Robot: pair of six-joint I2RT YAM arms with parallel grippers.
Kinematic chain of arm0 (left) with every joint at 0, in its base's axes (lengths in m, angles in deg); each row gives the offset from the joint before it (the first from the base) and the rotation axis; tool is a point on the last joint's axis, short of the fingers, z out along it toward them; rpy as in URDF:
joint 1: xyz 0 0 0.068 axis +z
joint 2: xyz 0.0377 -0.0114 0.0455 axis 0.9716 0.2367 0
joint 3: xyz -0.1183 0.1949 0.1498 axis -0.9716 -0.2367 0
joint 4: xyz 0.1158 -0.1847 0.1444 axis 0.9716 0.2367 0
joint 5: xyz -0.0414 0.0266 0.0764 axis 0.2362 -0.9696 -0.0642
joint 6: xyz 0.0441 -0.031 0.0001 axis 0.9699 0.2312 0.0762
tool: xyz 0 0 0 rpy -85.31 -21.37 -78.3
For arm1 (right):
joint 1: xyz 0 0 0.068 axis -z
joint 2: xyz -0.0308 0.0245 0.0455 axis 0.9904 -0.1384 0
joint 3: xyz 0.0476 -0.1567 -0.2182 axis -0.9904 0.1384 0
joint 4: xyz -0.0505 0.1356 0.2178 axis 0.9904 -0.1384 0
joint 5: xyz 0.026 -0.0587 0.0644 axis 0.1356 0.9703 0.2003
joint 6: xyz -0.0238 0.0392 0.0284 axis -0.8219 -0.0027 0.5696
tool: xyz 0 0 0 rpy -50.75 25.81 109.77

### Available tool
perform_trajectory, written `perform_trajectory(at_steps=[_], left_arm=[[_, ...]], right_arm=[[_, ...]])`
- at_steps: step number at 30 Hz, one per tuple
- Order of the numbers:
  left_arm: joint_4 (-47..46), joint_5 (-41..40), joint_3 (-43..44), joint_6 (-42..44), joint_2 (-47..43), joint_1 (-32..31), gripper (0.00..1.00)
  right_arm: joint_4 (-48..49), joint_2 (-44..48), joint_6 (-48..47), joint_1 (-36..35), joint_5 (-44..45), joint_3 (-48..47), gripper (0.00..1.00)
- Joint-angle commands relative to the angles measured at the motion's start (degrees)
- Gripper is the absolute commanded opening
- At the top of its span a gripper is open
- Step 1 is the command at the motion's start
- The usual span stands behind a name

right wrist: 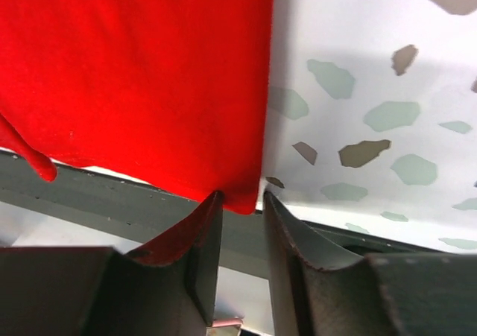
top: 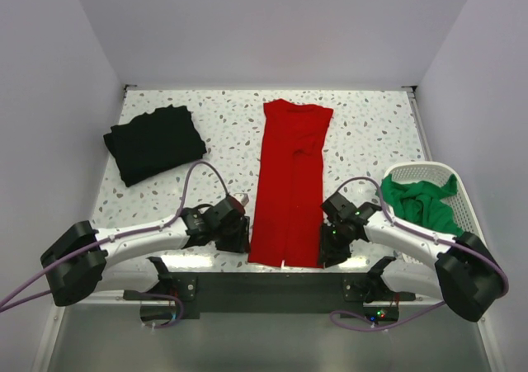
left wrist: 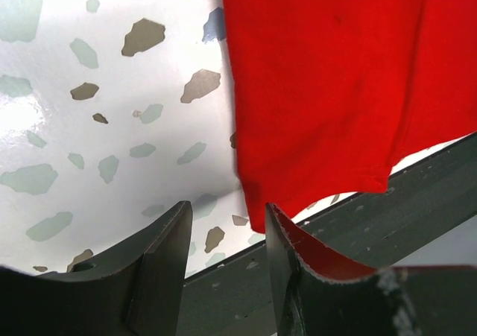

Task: Fold and stack the t-shirts
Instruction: Fold the tshirt

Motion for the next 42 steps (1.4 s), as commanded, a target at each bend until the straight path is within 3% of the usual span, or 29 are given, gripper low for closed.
perform_trajectory(at_steps=[1, 5, 8, 20, 36, 42], left_arm=[[-2.52, 0.77, -1.31, -1.64, -0.24, 0.16, 0.48], [-3.92, 1.47, -1.93, -2.17, 0.64, 0.16, 0.47], [-5.42, 2.53, -2.1, -2.34, 1.52, 0.16, 0.47], [-6.57, 5.25, -2.9, -3.31, 4.77, 0.07, 0.38], [-4.37, 6.66, -2.81, -4.1, 6.0, -0.9, 0.34], [-4.01, 7.1, -2.46, -3.84, 7.49, -0.9, 0.22]], right_arm=[[3.39, -0.69, 1.11, -0.44, -1.82, 1.31, 0.31], [3.66, -1.48, 1.02, -0.61, -1.65, 1.84, 0.12], [3.05, -1.13, 0.85, -0.61, -1.38, 1.75, 0.08], [1.9, -2.18, 0.32, -0.7, -1.21, 0.79, 0.06], [1.64, -4.03, -0.56, -0.62, -1.56, -0.8, 0.06], [1.73, -5.61, -1.09, -0.7, -1.65, -1.67, 0.06]])
